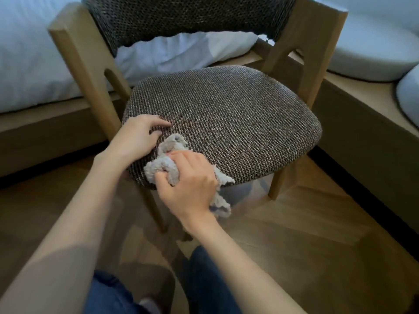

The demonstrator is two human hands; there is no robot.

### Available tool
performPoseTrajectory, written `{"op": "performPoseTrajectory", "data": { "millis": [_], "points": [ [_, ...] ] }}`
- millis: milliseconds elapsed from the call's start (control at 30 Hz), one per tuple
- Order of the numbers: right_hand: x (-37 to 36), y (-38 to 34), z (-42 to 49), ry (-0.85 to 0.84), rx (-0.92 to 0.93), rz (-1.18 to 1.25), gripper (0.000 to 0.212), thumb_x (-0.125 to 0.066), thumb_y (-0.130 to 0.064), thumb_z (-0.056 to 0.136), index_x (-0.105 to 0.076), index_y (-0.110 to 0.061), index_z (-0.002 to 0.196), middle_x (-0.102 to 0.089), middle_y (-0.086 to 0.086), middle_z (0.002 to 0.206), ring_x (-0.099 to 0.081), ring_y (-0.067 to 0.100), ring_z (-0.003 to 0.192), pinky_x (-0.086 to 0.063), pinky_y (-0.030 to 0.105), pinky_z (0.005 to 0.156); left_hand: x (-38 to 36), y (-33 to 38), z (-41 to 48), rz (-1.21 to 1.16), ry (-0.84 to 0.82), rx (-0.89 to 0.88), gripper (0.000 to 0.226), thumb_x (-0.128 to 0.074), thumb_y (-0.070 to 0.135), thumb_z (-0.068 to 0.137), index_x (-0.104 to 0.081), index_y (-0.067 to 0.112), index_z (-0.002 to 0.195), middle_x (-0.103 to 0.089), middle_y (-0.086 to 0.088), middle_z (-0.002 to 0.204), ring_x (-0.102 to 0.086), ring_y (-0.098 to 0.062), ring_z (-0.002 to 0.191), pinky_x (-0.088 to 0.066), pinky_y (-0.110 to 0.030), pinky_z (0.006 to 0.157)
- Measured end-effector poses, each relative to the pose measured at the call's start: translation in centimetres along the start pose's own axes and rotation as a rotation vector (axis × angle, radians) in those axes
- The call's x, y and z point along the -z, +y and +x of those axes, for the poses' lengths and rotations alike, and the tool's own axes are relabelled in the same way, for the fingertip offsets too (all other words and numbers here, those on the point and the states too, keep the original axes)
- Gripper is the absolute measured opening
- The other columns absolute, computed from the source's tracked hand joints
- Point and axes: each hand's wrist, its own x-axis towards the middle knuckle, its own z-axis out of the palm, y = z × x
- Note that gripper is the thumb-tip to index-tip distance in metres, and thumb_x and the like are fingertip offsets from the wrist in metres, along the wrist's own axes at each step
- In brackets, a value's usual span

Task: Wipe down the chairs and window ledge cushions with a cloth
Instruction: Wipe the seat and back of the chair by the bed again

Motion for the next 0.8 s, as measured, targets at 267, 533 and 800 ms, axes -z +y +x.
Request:
{"op": "performPoseTrajectory", "data": {
  "millis": [267, 533, 800],
  "points": [
    [1.3, 3.4, 0.6, -0.049, 0.444, -0.113, 0.027, -0.059, -0.034, 0.076, -0.067, -0.008, 0.074, -0.069, 0.004, 0.083, -0.061, 0.025, 0.073, -0.047, 0.038, 0.056, -0.2, -0.2, 0.3, -0.023, 0.018, -0.011, 0.032, -0.056, 0.015, 0.094, -0.062, 0.018, 0.125, -0.053, -0.003, 0.138, -0.043, -0.018, 0.131, -0.026, -0.027, 0.109],
    [6.4, 10.9, 2.9, 0.042, 0.547, -0.116, 0.032, -0.051, -0.03, 0.08, -0.062, -0.008, 0.06, -0.067, 0.001, 0.072, -0.055, 0.022, 0.06, -0.041, 0.033, 0.048, -2.2, 1.7, 1.0, 0.072, -0.027, -0.033, 0.036, -0.049, 0.029, 0.097, -0.054, 0.028, 0.133, -0.038, -0.003, 0.15, -0.032, -0.022, 0.139, -0.023, -0.048, 0.115],
    [12.9, 18.7, 7.4, 0.122, 0.114, -0.238, 0.006, -0.058, -0.009, 0.068, -0.061, -0.004, 0.066, -0.058, 0.002, 0.069, -0.053, 0.02, 0.069, -0.039, 0.024, 0.067, -5.2, 5.5, 0.6, 0.105, -0.104, -0.123, 0.042, -0.038, 0.038, 0.1, -0.04, 0.034, 0.142, -0.026, 0.0, 0.156, -0.017, -0.023, 0.145, -0.006, -0.053, 0.117]
  ]
}}
